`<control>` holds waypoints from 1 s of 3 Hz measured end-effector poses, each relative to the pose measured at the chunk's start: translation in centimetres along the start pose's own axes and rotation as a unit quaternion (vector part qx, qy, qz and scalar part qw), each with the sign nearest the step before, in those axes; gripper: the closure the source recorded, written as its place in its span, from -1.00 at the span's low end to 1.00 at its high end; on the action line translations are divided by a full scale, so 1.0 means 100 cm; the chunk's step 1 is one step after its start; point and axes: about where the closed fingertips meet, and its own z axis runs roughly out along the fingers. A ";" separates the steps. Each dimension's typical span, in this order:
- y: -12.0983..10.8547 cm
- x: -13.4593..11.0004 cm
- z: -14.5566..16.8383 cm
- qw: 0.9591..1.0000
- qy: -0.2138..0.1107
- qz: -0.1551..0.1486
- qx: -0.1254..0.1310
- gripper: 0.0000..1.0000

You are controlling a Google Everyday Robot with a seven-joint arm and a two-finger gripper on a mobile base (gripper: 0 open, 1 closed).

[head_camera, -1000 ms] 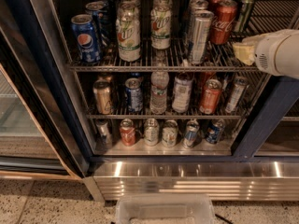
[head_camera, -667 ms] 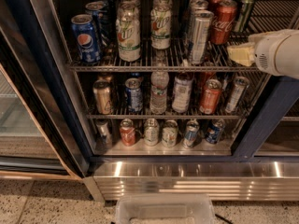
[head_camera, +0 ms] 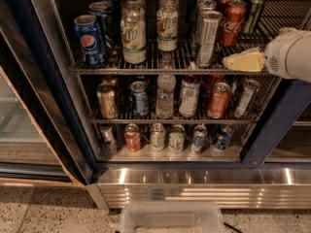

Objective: Pick green can from top shelf of fridge

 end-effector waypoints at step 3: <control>0.000 0.000 0.000 1.000 0.000 0.000 0.000 0.20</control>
Offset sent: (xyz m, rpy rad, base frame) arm 0.0000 0.0000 0.0000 0.0000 0.0000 0.0000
